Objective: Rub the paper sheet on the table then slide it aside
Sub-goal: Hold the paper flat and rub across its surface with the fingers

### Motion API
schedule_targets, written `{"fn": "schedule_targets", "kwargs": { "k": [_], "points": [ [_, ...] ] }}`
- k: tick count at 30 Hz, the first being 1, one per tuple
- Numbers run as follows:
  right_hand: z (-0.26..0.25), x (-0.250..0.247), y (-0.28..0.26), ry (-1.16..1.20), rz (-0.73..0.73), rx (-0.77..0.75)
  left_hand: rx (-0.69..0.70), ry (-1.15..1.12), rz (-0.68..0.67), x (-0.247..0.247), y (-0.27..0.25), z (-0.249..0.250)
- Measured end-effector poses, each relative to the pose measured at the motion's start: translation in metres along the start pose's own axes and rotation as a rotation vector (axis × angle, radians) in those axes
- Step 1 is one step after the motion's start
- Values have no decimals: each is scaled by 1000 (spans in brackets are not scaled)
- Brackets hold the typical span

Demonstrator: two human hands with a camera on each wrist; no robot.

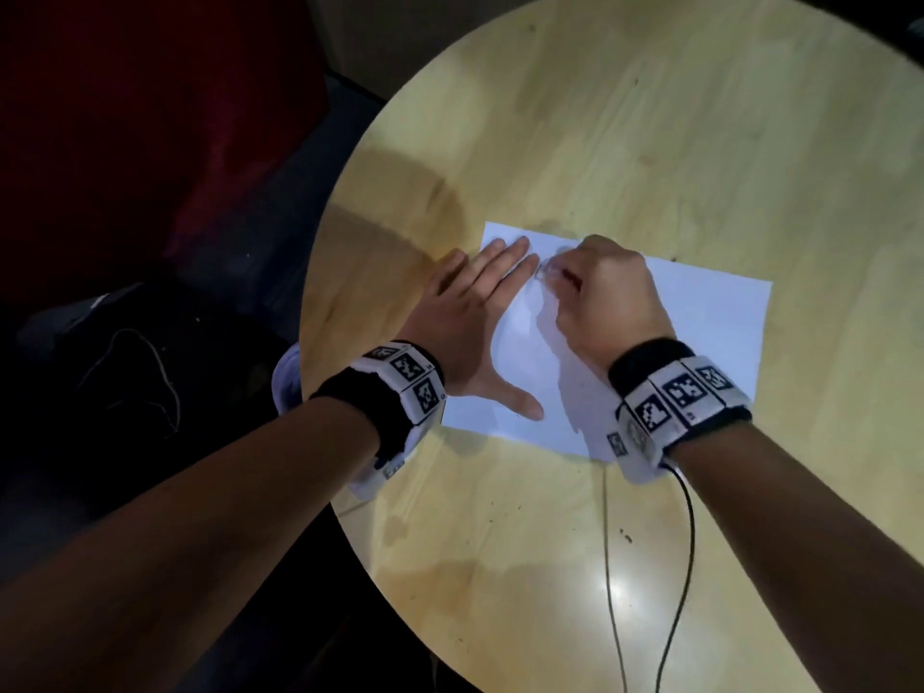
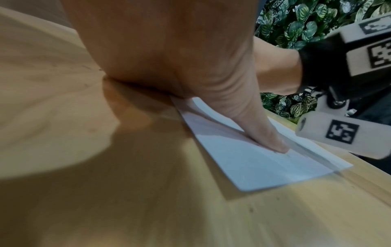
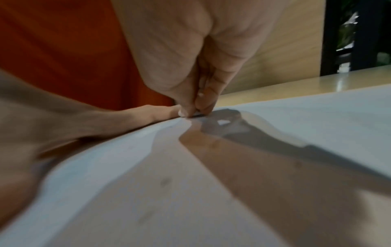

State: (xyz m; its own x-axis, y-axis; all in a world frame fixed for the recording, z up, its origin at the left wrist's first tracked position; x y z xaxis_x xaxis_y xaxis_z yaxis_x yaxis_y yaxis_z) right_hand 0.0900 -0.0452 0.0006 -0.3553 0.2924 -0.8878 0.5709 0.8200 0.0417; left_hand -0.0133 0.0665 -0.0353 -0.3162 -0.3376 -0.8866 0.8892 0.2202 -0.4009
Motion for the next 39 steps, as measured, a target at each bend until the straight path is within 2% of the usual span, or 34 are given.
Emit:
{"fn": "schedule_targets", "kwargs": {
  "k": [2, 5, 7, 10, 12, 14, 16, 17, 19, 20, 23, 25, 28, 30, 33, 35, 37, 39],
  "points": [
    [-10, 3, -18, -12, -22, -19, -2, 3, -7, 1, 0, 0],
    [-44, 6, -73, 34, -220, -109, -1, -27, -32, 2, 0, -3],
    [-42, 2, -67, 61, -255, -157, -2, -32, -27, 1, 0, -4],
    [-14, 3, -13, -45, -102, -78, 1, -21, -16, 1, 2, -2],
    [-10, 7, -2, -51, -37, -23, 4, -7, 2, 2, 2, -1],
    [-23, 14, -32, -36, -114, -9, 7, -7, 6, 3, 1, -1],
    [-50, 13, -74, 48, -265, -68, 12, -29, 10, 3, 0, -3],
    [-56, 9, -81, 85, -273, -114, 14, -31, 5, 3, 0, -3],
    [-45, 3, -60, 75, -240, -177, 6, -25, -10, 2, 1, -3],
    [-30, 4, -39, 25, -192, -158, 5, -23, -17, 2, 2, -3],
    [8, -1, 5, -64, -18, 20, -6, -26, -25, 2, 1, -2],
    [-4, 3, -14, -62, -33, 2, -6, -37, -35, 3, 1, -2],
    [-44, 5, -73, 41, -157, -127, 1, -56, -26, 7, 2, -4],
    [-45, 1, -71, 59, -184, -179, 2, -50, -22, 6, 2, -5],
    [-10, -2, -15, -31, -24, -57, 0, -40, -53, 4, 3, -3],
    [-1, -1, 1, -58, 21, 15, -2, -19, -38, 3, 2, -2],
    [-11, 3, -21, -24, 22, 15, 2, -14, -34, 3, 1, -2],
    [-33, 7, -64, 51, -119, 6, 3, -42, -34, 5, 2, -3]
  ]
}}
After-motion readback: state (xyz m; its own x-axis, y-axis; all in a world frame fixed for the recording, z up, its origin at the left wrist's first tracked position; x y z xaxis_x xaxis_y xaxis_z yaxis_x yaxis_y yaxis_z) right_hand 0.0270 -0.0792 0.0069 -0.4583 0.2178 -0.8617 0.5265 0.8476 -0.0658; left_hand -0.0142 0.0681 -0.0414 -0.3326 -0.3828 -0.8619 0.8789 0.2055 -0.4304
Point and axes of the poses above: each hand's wrist, its own y-axis towards the middle knuckle, its own x-axis out of the palm, z = x × y, the point moved 4 cm from there along y, towards the middle knuckle, and after that the axes turned 14 degrees about -x, right-handed, at the moved point
